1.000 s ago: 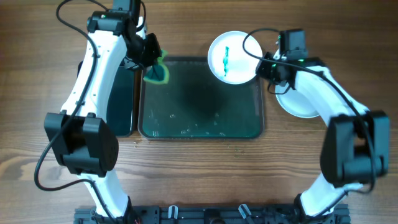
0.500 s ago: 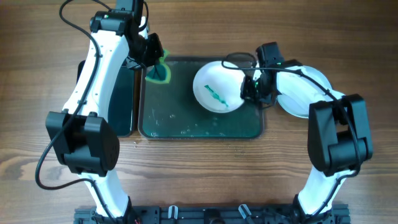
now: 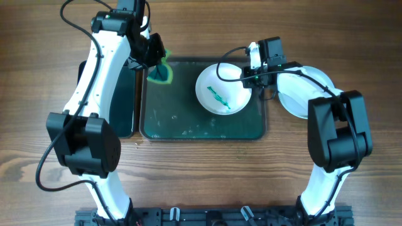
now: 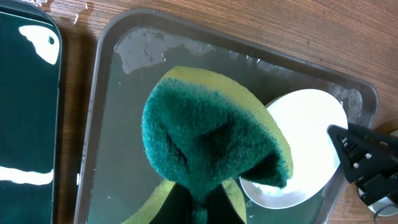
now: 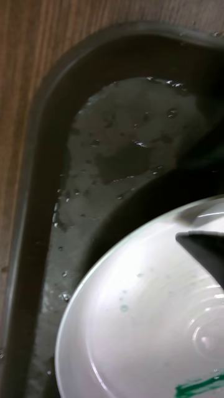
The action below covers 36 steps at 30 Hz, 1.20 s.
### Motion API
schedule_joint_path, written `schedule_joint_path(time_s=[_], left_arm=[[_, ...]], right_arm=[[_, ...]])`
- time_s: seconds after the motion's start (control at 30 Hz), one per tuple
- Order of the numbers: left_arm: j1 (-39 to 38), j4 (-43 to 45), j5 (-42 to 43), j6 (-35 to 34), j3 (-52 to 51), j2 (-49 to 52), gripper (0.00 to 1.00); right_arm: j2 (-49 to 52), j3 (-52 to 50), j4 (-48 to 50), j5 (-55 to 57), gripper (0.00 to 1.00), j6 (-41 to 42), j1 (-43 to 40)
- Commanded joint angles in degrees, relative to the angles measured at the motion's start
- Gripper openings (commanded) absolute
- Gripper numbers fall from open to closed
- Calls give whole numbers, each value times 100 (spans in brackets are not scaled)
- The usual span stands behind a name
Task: Clean dirty plates on tray and stack at the side
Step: 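Grasp the last white plate rim with the right gripper and pull it down, then scrub the last white plate with the sponge in the left gripper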
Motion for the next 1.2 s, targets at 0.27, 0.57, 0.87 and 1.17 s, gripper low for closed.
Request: schedule_joint_path(time_s=[0.27,0.57,0.87,1.17], left_arm=[[-317,188,92,66,-129,205,4],[-833,695,-131,-37,-509,1202,4],[-1451,841,621,702,-813,1958,4],[-1508,1401,-72,175,-807,1954,4]], right_arm=[[155,155,-1349,-1840,4,3329,503],[155,96,-1102,-1593,4,3611,715],[155,96,-1095,-1593,4,3567,715],[155,96,-1099,-1596,4,3547,715]])
